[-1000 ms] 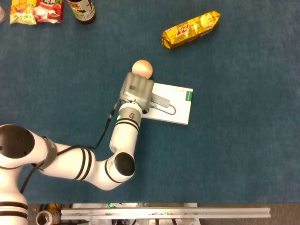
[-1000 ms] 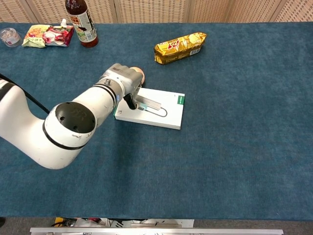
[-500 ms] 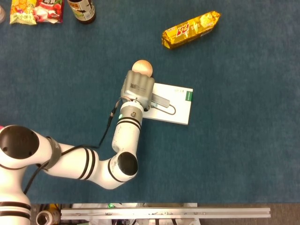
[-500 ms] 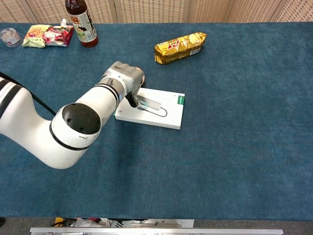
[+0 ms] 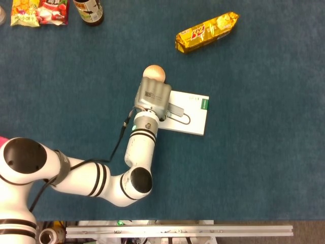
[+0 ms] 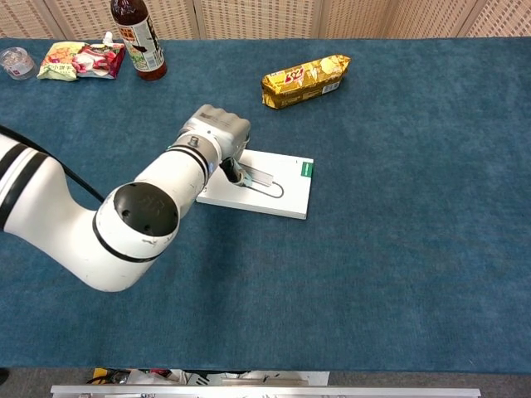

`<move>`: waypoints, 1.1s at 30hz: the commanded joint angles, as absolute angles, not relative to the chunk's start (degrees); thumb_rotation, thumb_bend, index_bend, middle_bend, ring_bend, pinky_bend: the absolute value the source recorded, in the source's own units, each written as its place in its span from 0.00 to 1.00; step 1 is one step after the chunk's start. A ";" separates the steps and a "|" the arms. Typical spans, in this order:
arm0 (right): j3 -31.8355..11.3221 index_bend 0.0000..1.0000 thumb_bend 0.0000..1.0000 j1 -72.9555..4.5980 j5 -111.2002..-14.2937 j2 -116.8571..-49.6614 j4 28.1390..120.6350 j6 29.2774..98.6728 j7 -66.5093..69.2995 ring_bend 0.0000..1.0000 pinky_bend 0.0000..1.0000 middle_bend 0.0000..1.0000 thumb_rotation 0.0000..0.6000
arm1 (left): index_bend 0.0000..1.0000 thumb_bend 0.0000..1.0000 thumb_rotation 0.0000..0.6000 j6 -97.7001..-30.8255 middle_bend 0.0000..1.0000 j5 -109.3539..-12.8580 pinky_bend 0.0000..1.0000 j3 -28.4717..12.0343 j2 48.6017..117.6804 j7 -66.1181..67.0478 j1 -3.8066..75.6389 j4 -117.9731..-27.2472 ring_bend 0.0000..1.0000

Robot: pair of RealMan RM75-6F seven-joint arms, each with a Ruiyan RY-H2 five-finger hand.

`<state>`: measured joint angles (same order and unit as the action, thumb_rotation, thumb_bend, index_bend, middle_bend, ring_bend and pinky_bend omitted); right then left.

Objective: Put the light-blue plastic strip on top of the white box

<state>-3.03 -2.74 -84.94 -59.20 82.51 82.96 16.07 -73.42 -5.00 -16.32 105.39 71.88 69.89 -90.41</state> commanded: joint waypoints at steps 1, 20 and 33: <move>-2.99 0.26 0.27 -2.70 -84.95 -59.22 82.42 82.95 16.18 0.35 0.38 0.42 0.86 | 0.39 0.36 0.66 -73.66 1.00 -5.47 1.00 -16.39 105.76 71.74 69.89 -90.25 0.99; -2.99 0.26 0.27 -2.10 -85.28 -59.15 82.16 83.94 16.66 0.35 0.38 0.42 0.86 | 0.38 0.27 0.57 -74.96 1.00 -9.00 1.00 -16.14 107.29 71.03 68.98 -90.81 0.99; -2.93 0.26 0.27 -1.55 -85.53 -58.97 82.42 84.79 16.78 0.35 0.38 0.42 0.86 | 0.38 0.23 0.51 -75.64 1.00 -10.59 1.00 -15.71 107.88 71.14 68.20 -91.06 0.99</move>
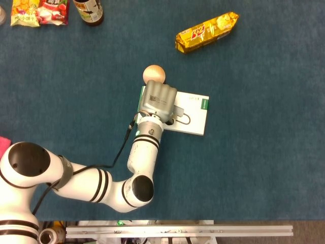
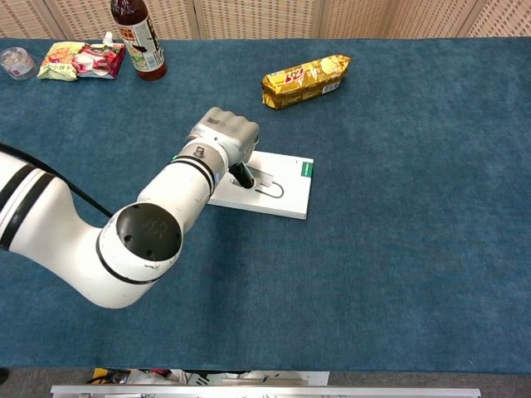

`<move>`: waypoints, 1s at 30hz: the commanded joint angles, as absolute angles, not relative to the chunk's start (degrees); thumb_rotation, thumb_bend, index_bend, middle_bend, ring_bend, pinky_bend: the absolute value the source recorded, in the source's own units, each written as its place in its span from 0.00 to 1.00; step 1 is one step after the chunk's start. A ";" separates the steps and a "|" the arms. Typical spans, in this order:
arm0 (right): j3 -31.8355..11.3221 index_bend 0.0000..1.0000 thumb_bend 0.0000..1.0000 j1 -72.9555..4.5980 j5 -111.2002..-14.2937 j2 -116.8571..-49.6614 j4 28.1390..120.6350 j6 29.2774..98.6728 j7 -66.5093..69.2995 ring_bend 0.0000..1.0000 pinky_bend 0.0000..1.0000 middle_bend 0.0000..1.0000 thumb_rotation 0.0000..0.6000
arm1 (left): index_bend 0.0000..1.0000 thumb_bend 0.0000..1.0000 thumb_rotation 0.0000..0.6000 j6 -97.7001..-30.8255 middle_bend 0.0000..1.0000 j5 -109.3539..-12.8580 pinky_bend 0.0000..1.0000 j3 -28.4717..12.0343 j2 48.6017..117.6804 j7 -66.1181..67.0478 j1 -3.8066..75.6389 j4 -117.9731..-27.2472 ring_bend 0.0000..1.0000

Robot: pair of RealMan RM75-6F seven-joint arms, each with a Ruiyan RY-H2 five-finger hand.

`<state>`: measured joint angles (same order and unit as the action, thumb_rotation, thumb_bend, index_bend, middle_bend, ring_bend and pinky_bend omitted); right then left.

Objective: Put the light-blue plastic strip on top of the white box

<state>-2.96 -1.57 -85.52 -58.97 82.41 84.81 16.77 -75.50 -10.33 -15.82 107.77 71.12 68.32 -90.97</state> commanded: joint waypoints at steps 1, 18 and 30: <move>-2.92 0.26 0.27 -1.53 -85.54 -58.97 82.44 84.80 16.79 0.35 0.38 0.42 0.86 | 0.38 0.22 0.48 -75.67 1.00 -10.70 1.00 -15.73 107.92 71.08 68.12 -91.12 0.99; -2.93 0.26 0.27 -1.54 -86.23 -58.51 82.93 85.15 16.38 0.35 0.38 0.42 0.86 | 0.36 0.21 0.44 -76.38 0.99 -16.36 1.00 -15.81 102.90 66.31 64.39 -97.26 0.98; -2.80 0.26 0.27 -3.43 -88.67 -56.99 85.69 84.13 14.11 0.35 0.39 0.42 0.92 | 0.27 0.21 0.96 -77.07 0.79 -31.95 0.86 -10.43 90.42 51.65 54.31 -109.73 0.80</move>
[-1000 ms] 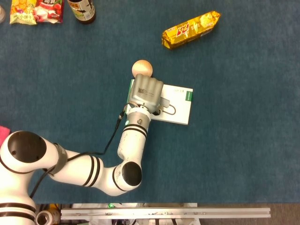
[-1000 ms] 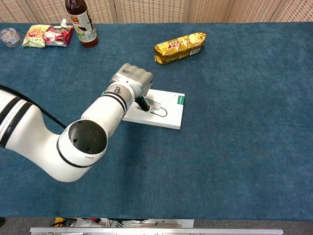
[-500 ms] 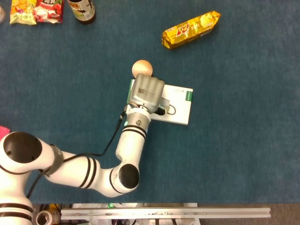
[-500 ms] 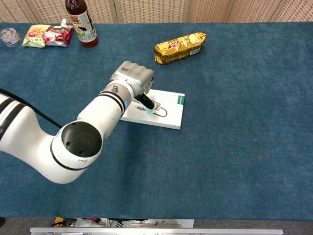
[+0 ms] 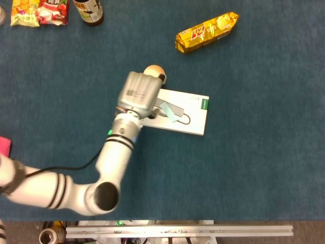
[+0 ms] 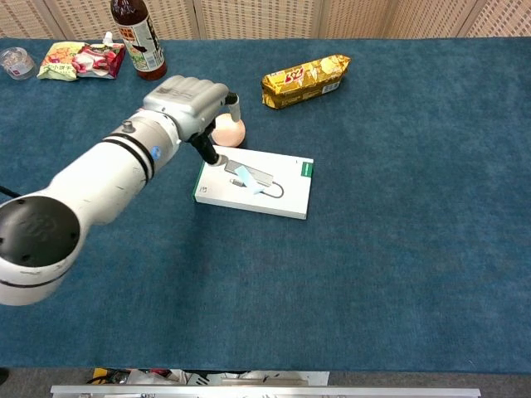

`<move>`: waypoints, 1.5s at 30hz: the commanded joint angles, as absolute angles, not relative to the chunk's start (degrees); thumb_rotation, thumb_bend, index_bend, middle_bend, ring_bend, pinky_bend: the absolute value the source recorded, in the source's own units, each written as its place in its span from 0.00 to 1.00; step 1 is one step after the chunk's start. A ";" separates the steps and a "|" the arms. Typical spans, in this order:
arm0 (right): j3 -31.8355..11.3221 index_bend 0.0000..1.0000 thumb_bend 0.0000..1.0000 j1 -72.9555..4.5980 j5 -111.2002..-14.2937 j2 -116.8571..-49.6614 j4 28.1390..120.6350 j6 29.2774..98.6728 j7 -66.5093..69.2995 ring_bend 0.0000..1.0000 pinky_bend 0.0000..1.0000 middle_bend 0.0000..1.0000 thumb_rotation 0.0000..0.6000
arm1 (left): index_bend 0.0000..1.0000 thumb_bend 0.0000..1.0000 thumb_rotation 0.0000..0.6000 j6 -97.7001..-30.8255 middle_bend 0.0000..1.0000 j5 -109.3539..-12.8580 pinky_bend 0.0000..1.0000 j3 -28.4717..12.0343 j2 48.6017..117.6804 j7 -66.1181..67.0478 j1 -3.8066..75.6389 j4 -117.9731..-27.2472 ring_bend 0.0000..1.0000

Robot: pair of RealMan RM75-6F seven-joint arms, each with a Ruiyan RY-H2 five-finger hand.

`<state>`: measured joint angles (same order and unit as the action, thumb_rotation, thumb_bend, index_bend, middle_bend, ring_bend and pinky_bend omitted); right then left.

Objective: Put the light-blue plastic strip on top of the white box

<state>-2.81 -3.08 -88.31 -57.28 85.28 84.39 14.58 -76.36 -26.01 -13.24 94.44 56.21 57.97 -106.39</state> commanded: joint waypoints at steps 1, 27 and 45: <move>-2.79 0.26 0.27 -3.62 -88.87 -56.85 85.96 84.01 13.83 0.35 0.39 0.42 0.92 | 0.27 0.21 0.99 -77.45 0.76 -33.93 0.86 -9.53 89.63 50.69 53.49 -110.06 0.78; -4.26 0.26 0.33 -18.05 -94.16 -54.37 101.30 68.25 2.49 0.67 0.75 0.66 1.00 | 0.26 0.24 1.00 -94.33 0.63 -73.47 0.81 3.00 77.48 22.16 27.74 -97.58 0.65; -9.73 0.16 1.00 -38.78 -79.88 -64.89 103.76 41.47 -9.15 1.00 1.00 1.00 0.97 | 0.28 0.24 1.00 -93.60 0.67 -76.26 0.82 2.83 70.79 9.63 17.17 -95.77 0.69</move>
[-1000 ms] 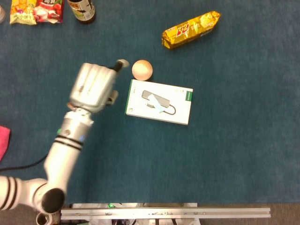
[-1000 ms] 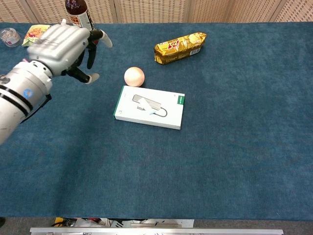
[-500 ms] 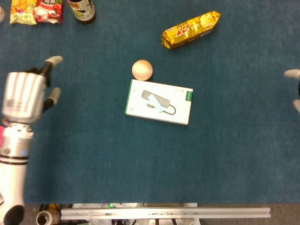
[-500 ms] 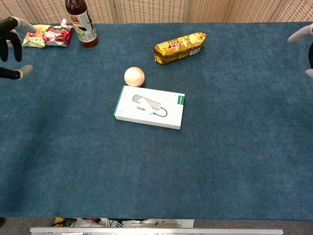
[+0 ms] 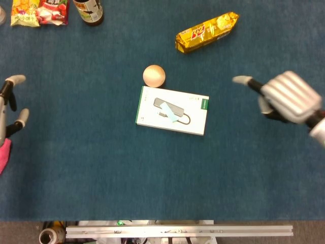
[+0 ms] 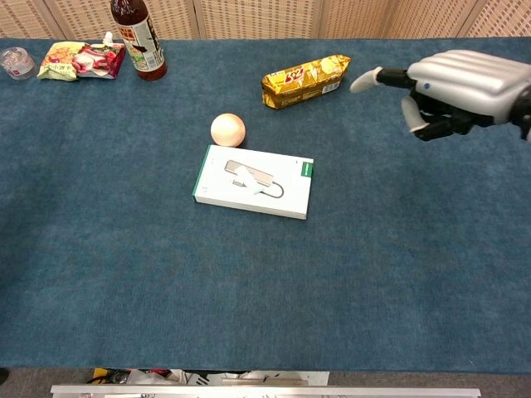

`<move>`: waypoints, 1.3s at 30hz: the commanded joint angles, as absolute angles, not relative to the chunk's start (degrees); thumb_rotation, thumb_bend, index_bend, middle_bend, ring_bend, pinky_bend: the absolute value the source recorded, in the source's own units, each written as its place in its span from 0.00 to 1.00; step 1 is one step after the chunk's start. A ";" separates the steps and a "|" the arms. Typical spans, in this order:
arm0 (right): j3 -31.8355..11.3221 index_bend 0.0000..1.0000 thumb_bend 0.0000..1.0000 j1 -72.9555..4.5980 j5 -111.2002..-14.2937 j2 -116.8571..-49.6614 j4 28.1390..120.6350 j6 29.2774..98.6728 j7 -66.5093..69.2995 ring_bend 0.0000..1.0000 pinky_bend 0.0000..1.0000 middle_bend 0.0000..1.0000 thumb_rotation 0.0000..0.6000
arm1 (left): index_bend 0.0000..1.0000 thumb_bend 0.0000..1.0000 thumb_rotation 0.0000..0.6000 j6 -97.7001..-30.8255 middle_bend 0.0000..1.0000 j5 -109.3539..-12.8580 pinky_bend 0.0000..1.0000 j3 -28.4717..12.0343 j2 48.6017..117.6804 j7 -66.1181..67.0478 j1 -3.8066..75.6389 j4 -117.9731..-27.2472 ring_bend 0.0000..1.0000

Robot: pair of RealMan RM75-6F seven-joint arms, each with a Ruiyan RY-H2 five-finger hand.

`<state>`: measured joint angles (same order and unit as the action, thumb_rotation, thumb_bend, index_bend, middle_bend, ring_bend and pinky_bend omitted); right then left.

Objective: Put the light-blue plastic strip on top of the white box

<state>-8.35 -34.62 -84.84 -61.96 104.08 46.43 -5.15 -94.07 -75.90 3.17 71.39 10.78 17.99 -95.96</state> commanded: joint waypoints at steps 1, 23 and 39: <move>-9.92 0.16 1.00 -39.86 -78.32 -65.45 103.72 40.18 -10.34 1.00 1.00 1.00 0.92 | 0.28 0.24 1.00 -93.39 0.67 -76.23 0.82 2.64 70.64 9.29 16.89 -95.75 0.69; -2.44 0.21 1.00 -61.45 -45.56 -73.13 103.74 34.99 -33.01 1.00 1.00 1.00 0.00 | 0.28 0.24 1.00 -89.61 0.68 -78.00 0.82 -1.35 70.12 6.36 13.21 -96.43 0.70; 1.75 0.25 1.00 -66.46 -41.99 -78.25 101.96 36.88 -33.62 1.00 1.00 1.00 0.00 | 0.28 0.24 1.00 -88.50 0.68 -79.26 0.82 -3.06 70.44 5.93 11.73 -96.24 0.70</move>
